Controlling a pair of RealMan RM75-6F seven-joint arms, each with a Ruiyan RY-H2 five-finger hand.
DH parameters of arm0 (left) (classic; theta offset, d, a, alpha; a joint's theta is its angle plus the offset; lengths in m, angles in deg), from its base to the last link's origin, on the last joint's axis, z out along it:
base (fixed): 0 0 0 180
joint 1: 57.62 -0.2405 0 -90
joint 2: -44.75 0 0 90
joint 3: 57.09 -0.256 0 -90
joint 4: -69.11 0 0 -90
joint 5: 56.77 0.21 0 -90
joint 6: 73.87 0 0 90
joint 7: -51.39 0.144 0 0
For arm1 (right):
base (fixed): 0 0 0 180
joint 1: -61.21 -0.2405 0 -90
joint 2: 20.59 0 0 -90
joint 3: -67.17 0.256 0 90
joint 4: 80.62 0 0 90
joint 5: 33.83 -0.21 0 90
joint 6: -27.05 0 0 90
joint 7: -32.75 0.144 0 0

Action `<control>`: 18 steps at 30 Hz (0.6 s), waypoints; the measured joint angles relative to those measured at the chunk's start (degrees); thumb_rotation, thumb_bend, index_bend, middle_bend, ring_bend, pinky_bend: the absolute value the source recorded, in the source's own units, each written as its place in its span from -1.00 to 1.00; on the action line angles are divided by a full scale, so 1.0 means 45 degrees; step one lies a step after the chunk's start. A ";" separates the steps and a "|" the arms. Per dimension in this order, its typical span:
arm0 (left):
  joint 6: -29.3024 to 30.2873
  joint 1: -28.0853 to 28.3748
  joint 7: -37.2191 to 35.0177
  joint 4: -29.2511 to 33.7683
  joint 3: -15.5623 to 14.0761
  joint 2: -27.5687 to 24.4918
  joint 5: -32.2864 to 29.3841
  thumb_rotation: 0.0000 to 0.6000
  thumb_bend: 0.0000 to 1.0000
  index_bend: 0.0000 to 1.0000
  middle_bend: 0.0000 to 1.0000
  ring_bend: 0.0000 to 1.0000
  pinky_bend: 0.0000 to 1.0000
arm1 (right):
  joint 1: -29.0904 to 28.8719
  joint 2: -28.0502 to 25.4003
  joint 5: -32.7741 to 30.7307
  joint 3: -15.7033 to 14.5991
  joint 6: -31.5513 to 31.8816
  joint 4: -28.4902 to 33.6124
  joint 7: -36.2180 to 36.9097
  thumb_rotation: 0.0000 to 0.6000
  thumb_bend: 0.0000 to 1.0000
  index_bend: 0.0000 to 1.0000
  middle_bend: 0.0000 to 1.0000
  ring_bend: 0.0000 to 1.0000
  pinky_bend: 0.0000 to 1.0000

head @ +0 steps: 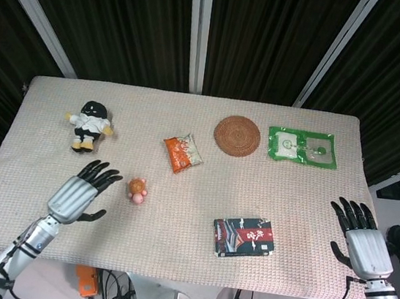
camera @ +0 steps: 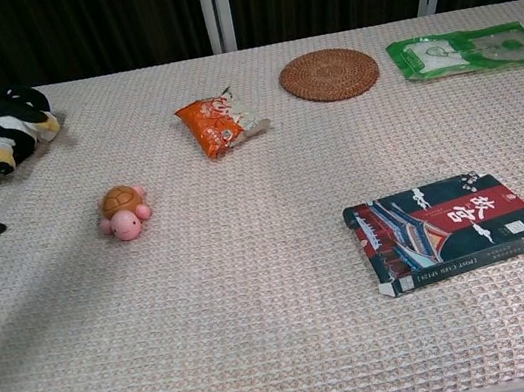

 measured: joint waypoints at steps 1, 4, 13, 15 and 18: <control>-0.0204 0.0166 0.0135 -0.0125 0.0059 0.0278 -0.0173 1.00 -0.52 -0.67 -0.74 -1.00 -0.91 | 0.0001 -0.0004 -0.0010 -0.0001 -0.0008 -0.0016 0.0023 1.00 -0.48 -1.00 -1.00 -1.00 -1.00; -0.0798 0.0678 0.0571 -0.0677 0.0256 0.1184 -0.0807 1.00 -0.52 -0.65 -0.72 -1.00 -0.91 | 0.0004 -0.0024 -0.0036 0.0013 -0.0007 -0.0074 0.0144 1.00 -0.48 -1.00 -1.00 -1.00 -1.00; -0.2069 0.1813 0.1612 -0.1837 0.0726 0.2541 -0.2419 1.00 -0.48 -0.61 -0.61 -1.00 -0.90 | 0.0011 -0.0047 -0.0111 0.0025 -0.0047 -0.0309 0.0485 1.00 -0.48 -1.00 -1.00 -1.00 -1.00; -0.2355 0.2014 0.1695 -0.2094 0.0767 0.2715 -0.2674 1.00 -0.48 -0.59 -0.60 -1.00 -0.90 | 0.0011 -0.0068 -0.0095 0.0032 -0.0027 -0.0310 0.0519 1.00 -0.48 -1.00 -1.00 -1.00 -1.00; -0.2750 0.2319 0.1799 -0.2584 0.0837 0.2939 -0.3116 1.00 -0.47 -0.57 -0.57 -1.00 -0.90 | 0.0035 -0.0126 -0.0089 0.0048 0.0049 -0.0294 0.0550 1.00 -0.48 -1.00 -1.00 -1.00 -1.00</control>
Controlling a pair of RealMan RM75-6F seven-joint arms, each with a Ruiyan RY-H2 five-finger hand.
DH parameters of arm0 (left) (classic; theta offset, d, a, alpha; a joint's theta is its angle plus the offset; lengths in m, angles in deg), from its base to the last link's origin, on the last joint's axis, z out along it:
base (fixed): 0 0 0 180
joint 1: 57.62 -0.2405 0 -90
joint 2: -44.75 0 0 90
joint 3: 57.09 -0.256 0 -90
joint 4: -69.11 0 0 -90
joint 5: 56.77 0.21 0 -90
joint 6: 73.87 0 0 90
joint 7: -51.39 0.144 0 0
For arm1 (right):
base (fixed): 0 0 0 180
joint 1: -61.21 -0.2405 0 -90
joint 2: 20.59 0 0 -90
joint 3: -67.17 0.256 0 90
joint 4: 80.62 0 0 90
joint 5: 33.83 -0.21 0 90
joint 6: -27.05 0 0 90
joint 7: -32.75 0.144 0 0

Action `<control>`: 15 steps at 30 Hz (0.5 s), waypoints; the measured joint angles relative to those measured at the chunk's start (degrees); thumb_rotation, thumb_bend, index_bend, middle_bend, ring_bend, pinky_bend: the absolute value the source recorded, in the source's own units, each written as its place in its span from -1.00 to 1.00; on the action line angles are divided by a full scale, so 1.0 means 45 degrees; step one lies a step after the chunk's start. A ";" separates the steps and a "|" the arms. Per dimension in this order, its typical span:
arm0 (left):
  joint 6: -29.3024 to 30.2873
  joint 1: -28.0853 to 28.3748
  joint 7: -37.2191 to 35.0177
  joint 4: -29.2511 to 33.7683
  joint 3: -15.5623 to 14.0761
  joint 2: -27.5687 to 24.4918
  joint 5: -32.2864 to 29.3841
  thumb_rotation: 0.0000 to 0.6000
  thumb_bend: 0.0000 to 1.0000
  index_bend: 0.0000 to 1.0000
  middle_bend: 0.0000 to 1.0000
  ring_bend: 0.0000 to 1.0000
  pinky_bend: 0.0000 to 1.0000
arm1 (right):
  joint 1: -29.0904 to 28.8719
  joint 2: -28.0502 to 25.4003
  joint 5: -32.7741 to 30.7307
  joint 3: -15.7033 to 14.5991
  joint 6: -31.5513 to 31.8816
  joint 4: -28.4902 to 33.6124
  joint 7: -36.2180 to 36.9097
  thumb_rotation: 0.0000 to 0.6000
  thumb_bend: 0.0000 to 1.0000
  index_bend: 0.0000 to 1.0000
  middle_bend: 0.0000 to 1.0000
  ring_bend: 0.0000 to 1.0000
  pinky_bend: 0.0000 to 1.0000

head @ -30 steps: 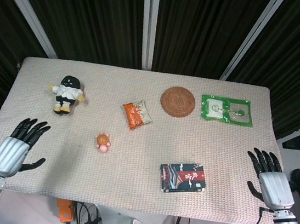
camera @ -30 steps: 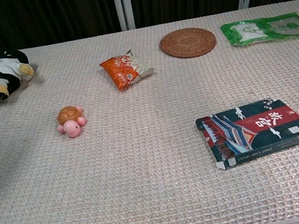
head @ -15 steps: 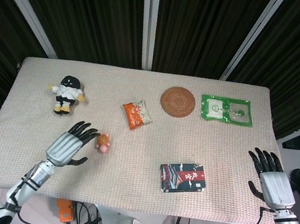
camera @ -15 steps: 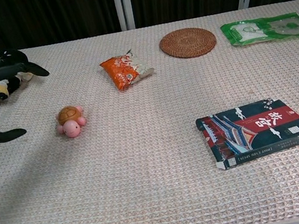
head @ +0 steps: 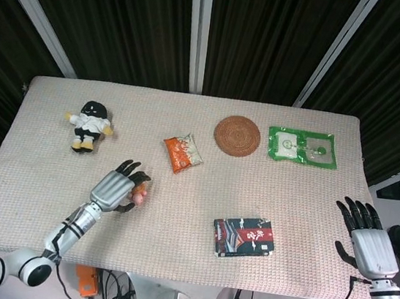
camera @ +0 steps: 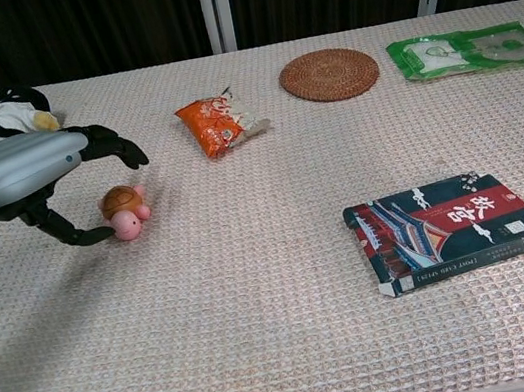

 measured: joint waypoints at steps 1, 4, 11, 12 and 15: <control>-0.0091 0.0086 0.0033 -0.0140 0.0018 0.0070 -0.0135 1.00 -0.47 -0.57 -0.56 -1.00 -0.90 | 0.0007 -0.0014 -0.0022 0.0009 0.0006 -0.0004 0.0010 1.00 -0.48 -1.00 -1.00 -1.00 -1.00; -0.0200 0.0252 0.0145 -0.0471 0.0019 0.0254 -0.0412 1.00 -0.47 -0.55 -0.51 -1.00 -0.90 | 0.0009 -0.0045 -0.0135 0.0047 -0.0035 -0.0038 0.0054 1.00 -0.48 -1.00 -1.00 -1.00 -1.00; -0.0152 0.0395 0.0286 -0.0873 -0.0156 0.0372 -0.0679 1.00 -0.47 -0.46 -0.38 -1.00 -0.90 | -0.0028 0.0014 -0.0188 0.0036 -0.0175 -0.0126 0.0082 1.00 -0.48 -1.00 -1.00 -1.00 -1.00; -0.0111 0.0406 0.0273 -0.0911 -0.0182 0.0391 -0.0662 1.00 -0.46 -0.43 -0.35 -1.00 -0.90 | -0.0027 0.0023 -0.0201 0.0034 -0.0186 -0.0141 0.0083 1.00 -0.48 -1.00 -1.00 -1.00 -1.00; -0.0044 0.0452 0.0250 -0.1079 -0.0256 0.0500 -0.0659 1.00 -0.41 -0.28 -0.21 -0.94 -0.88 | -0.0021 0.0023 -0.0196 0.0033 -0.0173 -0.0151 0.0088 1.00 -0.48 -1.00 -1.00 -1.00 -1.00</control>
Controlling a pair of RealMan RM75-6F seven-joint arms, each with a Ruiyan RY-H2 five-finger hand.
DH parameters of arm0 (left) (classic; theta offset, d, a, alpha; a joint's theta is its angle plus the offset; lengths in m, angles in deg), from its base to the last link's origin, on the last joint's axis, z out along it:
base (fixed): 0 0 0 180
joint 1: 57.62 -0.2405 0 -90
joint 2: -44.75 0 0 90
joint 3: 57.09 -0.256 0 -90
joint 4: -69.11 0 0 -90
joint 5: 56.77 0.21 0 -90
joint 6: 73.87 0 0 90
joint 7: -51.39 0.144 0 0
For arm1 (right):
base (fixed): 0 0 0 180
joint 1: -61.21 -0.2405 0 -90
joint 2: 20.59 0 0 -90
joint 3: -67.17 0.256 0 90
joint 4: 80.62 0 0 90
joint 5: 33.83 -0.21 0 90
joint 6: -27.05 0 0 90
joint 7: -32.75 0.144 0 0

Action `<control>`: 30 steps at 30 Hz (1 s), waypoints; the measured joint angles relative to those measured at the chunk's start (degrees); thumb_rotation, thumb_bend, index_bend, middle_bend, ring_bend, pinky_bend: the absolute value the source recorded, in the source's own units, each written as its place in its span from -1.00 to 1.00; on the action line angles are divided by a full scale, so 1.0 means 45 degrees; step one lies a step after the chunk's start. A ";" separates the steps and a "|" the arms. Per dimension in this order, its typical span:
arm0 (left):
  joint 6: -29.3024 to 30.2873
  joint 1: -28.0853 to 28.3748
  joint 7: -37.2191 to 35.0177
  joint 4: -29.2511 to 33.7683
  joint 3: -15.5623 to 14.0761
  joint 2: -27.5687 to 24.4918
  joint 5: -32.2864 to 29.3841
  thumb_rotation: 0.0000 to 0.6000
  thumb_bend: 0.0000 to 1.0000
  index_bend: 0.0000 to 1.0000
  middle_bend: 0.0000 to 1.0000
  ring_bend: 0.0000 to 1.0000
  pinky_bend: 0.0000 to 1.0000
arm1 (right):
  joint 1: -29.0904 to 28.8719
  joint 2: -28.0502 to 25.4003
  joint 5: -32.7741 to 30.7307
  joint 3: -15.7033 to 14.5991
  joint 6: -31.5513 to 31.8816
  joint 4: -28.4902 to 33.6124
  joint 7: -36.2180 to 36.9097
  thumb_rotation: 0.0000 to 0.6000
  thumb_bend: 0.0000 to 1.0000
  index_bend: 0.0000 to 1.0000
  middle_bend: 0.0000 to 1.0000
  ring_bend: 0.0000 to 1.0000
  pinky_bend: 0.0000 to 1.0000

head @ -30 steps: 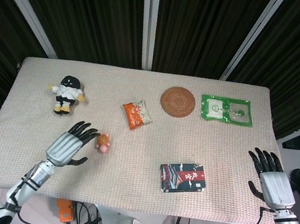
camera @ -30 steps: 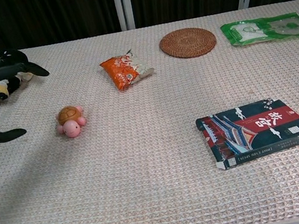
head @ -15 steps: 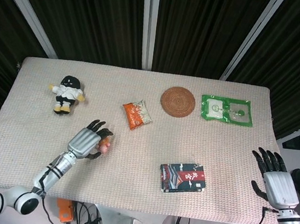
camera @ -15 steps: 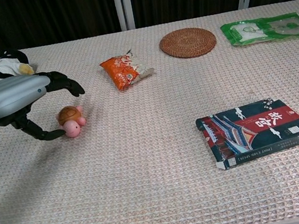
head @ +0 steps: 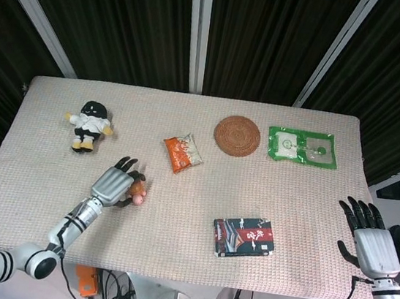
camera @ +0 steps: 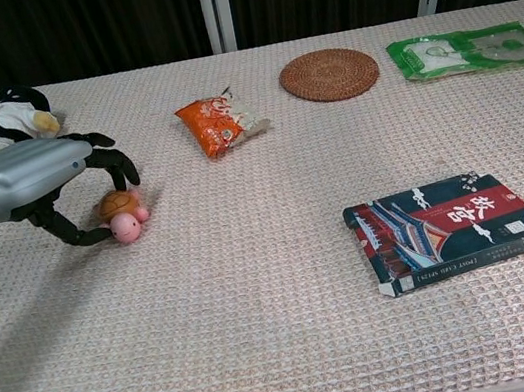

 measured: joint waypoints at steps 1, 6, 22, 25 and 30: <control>0.0002 0.0015 -0.0014 -0.0044 -0.0021 0.0028 -0.0009 1.00 -0.40 -0.22 -0.17 -0.91 -0.88 | 0.0002 -0.0002 0.0001 0.0000 0.0002 0.0000 0.0001 1.00 -0.48 -1.00 -1.00 -1.00 -1.00; 0.0090 0.0070 -0.0164 -0.0357 -0.0136 0.0233 0.0023 1.00 -0.29 0.15 0.13 -0.63 -0.84 | 0.0001 -0.0022 -0.0047 0.0020 -0.0015 -0.0017 0.0029 1.00 -0.48 -1.00 -1.00 -1.00 -1.00; 0.0448 0.0151 -0.0924 -0.0715 -0.0472 0.0329 0.0600 1.00 -0.42 -0.42 -0.40 -0.81 -0.71 | 0.0007 -0.0050 -0.0084 0.0033 -0.0027 -0.0047 0.0081 1.00 -0.48 -1.00 -1.00 -1.00 -1.00; 0.0376 0.0170 -0.1096 -0.0285 -0.0503 0.0031 0.0620 1.00 -0.43 -0.59 -0.69 -0.94 -0.73 | -0.0002 -0.0076 -0.0117 0.0028 -0.0082 -0.0014 0.0064 1.00 -0.48 -1.00 -1.00 -1.00 -1.00; 0.0802 0.0131 -0.1012 0.0044 -0.0541 -0.0210 0.0866 1.00 -0.40 -0.43 -0.58 -0.94 -0.73 | 0.0002 -0.0097 -0.0165 0.0048 -0.0080 0.0001 0.0035 1.00 -0.48 -1.00 -1.00 -1.00 -1.00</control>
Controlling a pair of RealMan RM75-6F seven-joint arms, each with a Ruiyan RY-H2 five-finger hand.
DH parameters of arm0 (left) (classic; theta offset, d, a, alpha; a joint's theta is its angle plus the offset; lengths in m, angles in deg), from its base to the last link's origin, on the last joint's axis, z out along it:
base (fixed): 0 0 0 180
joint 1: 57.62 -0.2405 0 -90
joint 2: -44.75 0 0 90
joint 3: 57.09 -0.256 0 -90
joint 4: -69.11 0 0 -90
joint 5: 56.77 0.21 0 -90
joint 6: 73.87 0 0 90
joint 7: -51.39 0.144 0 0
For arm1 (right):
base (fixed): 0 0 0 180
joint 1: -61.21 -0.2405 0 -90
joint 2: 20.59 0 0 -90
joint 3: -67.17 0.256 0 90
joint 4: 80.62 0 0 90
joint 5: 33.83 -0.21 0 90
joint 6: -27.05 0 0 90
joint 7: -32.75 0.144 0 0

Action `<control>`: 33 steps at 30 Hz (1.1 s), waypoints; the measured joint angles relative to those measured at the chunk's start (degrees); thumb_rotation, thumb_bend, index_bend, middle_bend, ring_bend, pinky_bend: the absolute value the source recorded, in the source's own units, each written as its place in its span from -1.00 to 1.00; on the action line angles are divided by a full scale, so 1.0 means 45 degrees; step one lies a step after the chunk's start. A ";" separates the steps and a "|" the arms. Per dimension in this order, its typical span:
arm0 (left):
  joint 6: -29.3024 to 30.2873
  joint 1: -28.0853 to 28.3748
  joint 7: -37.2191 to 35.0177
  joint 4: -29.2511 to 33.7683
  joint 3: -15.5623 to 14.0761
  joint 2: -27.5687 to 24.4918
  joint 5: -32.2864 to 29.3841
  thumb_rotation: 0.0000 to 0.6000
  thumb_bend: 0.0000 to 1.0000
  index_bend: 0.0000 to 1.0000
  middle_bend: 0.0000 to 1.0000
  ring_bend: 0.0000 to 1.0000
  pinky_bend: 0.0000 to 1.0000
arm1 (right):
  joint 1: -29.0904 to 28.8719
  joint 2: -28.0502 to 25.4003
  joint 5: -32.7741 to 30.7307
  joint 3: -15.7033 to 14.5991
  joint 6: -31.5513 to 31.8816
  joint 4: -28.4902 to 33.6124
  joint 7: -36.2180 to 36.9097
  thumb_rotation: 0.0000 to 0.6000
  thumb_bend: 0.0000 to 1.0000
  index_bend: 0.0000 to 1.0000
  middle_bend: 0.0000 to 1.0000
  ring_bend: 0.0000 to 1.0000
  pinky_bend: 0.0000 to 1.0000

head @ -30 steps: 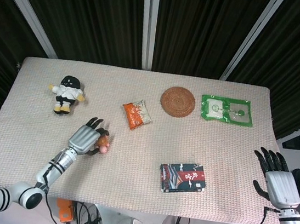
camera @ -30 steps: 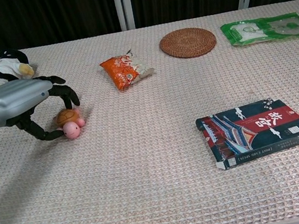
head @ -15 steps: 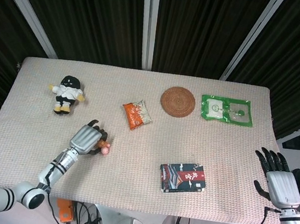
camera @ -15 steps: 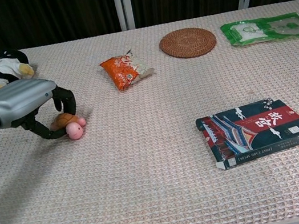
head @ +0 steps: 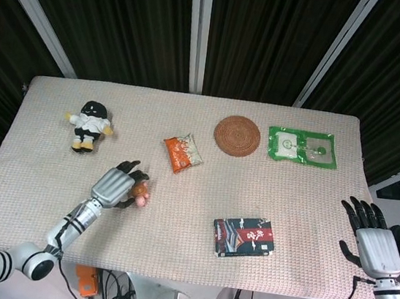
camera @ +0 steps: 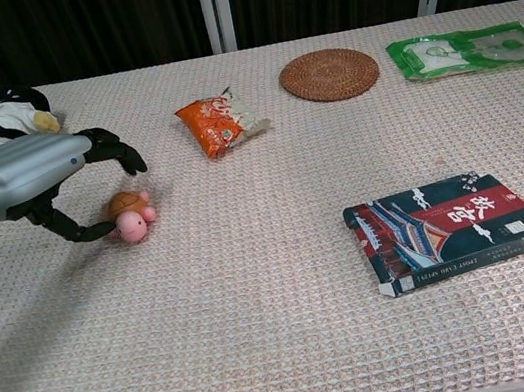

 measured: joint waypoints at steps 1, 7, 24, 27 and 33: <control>0.0040 -0.0008 0.0076 0.0113 -0.0003 -0.0055 -0.0001 1.00 -0.38 -0.38 -0.52 -0.94 -0.73 | -0.0001 0.0002 -0.0017 0.0002 -0.0015 -0.0007 0.0001 1.00 -0.48 -1.00 -1.00 -1.00 -1.00; -0.0095 0.0013 0.0396 0.0331 -0.0026 -0.0167 -0.0320 1.00 -0.30 -0.27 -0.33 -0.94 -0.73 | 0.0004 -0.0009 -0.0102 0.0035 -0.0030 -0.0008 -0.0037 1.00 -0.48 -1.00 -1.00 -1.00 -1.00; 0.0186 0.0096 0.0426 -0.0912 -0.0008 0.0847 -0.0407 1.00 -0.25 0.49 0.39 -0.38 -0.66 | -0.0006 0.0008 -0.0216 0.0030 -0.0168 -0.0107 0.0029 1.00 -0.48 -1.00 -1.00 -1.00 -1.00; 0.0442 0.0067 0.0343 -0.1279 -0.0024 0.1108 -0.0216 1.00 -0.25 0.65 0.56 -0.20 -0.63 | -0.0008 0.0004 -0.0219 0.0033 -0.0170 -0.0120 0.0050 1.00 -0.48 -1.00 -1.00 -1.00 -1.00; 0.0579 0.0026 0.0430 -0.1511 -0.0068 0.1270 -0.0115 1.00 -0.25 0.69 0.61 -0.11 -0.61 | -0.0007 0.0015 -0.0231 0.0030 -0.0190 -0.0163 0.0097 1.00 -0.48 -1.00 -1.00 -1.00 -1.00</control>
